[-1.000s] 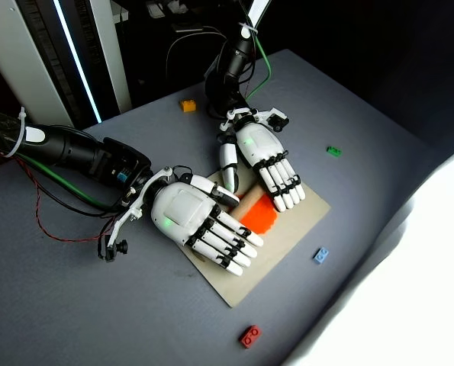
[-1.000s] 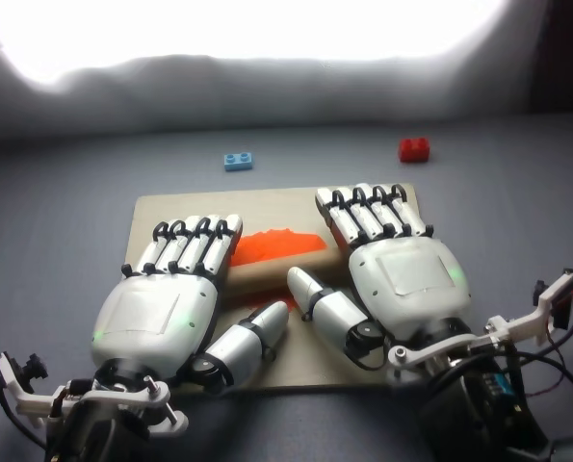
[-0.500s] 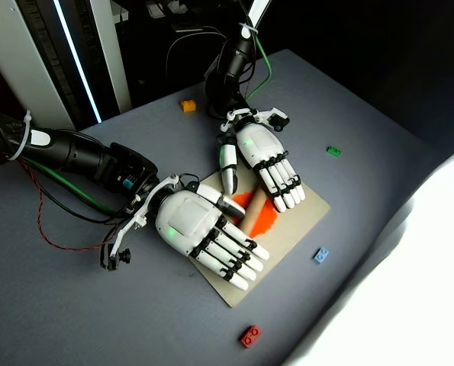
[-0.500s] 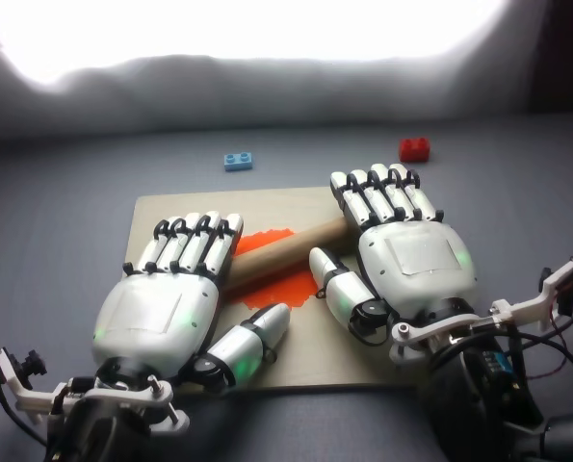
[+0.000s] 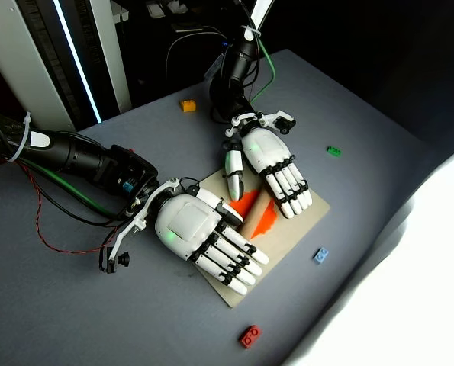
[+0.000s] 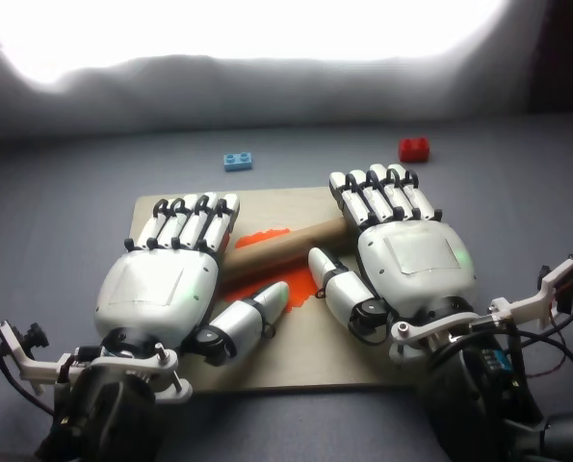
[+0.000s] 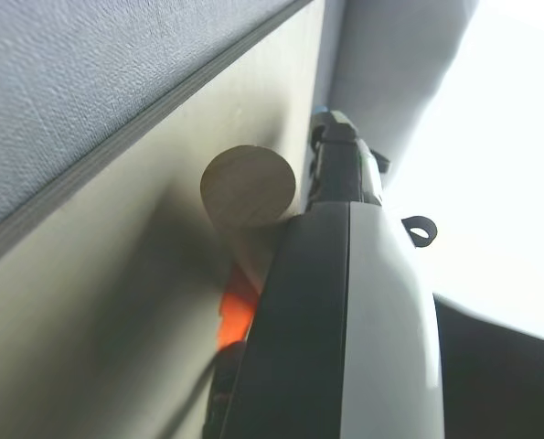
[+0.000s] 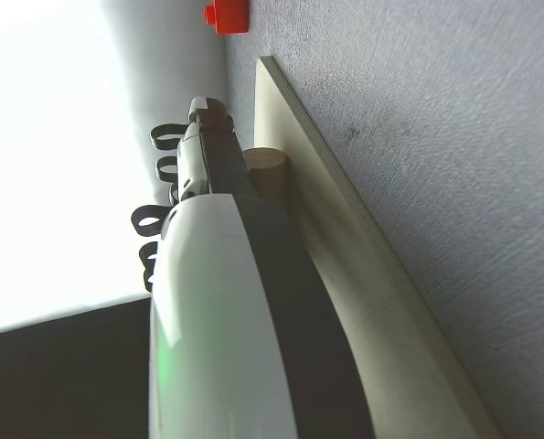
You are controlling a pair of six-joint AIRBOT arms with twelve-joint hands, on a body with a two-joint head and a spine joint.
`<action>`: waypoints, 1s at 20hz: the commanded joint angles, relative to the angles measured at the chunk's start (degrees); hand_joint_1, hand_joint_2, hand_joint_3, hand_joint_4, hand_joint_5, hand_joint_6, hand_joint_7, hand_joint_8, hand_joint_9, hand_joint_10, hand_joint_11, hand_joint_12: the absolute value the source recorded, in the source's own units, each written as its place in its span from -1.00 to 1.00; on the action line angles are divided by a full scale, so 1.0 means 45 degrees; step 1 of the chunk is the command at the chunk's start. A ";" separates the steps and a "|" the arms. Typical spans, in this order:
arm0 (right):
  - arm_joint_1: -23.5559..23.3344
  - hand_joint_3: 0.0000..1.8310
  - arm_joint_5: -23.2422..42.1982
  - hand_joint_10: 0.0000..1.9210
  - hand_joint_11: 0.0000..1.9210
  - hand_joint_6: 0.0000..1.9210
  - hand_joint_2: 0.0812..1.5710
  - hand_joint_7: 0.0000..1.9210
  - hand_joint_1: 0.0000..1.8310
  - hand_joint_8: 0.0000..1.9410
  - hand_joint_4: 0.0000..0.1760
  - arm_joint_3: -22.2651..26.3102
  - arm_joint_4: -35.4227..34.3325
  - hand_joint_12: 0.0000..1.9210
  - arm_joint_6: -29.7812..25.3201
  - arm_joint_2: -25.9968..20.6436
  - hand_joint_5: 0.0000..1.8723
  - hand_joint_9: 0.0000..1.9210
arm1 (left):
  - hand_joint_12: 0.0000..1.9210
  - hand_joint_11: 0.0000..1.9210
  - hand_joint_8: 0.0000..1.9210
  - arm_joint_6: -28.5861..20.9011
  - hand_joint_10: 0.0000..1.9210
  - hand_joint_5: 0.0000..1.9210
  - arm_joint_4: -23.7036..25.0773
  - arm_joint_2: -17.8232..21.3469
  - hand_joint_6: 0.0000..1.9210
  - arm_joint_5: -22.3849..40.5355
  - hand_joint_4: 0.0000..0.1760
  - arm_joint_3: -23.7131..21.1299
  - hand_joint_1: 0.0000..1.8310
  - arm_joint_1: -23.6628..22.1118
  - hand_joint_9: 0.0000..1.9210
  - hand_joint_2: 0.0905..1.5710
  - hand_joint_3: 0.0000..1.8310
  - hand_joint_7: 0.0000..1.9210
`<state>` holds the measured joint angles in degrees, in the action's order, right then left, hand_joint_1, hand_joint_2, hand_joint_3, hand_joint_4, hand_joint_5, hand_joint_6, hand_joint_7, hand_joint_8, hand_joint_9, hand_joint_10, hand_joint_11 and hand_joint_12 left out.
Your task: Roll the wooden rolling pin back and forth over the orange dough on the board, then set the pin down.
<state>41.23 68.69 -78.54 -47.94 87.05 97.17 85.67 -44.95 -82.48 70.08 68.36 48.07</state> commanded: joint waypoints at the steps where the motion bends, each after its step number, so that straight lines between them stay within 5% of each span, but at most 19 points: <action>1: -0.0142 -0.98 0.0900 -0.98 -0.99 -0.99 0.80 -0.89 -1.00 -0.99 -1.00 -0.0028 0.0713 -0.98 -0.0061 -0.0039 -0.89 -0.93 | -0.78 -1.00 -1.00 0.0089 -1.00 -1.00 0.0592 -0.0019 -1.00 0.1238 -1.00 0.0118 -1.00 -0.0094 -0.99 0.65 -1.00 -0.98; 20: -0.0192 -1.00 0.0796 -0.97 -0.98 -0.99 0.79 -0.88 -1.00 -0.98 -1.00 -0.0059 0.0714 -0.99 -0.0079 -0.0013 -0.90 -0.92 | -0.94 -1.00 -1.00 -0.1218 -1.00 -1.00 0.0260 -0.0439 -1.00 0.0455 -1.00 0.1317 -1.00 -0.0385 -1.00 0.64 -1.00 -1.00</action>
<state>40.82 68.64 -78.72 -47.99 87.05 97.17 80.88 -45.52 -84.16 68.38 73.82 46.76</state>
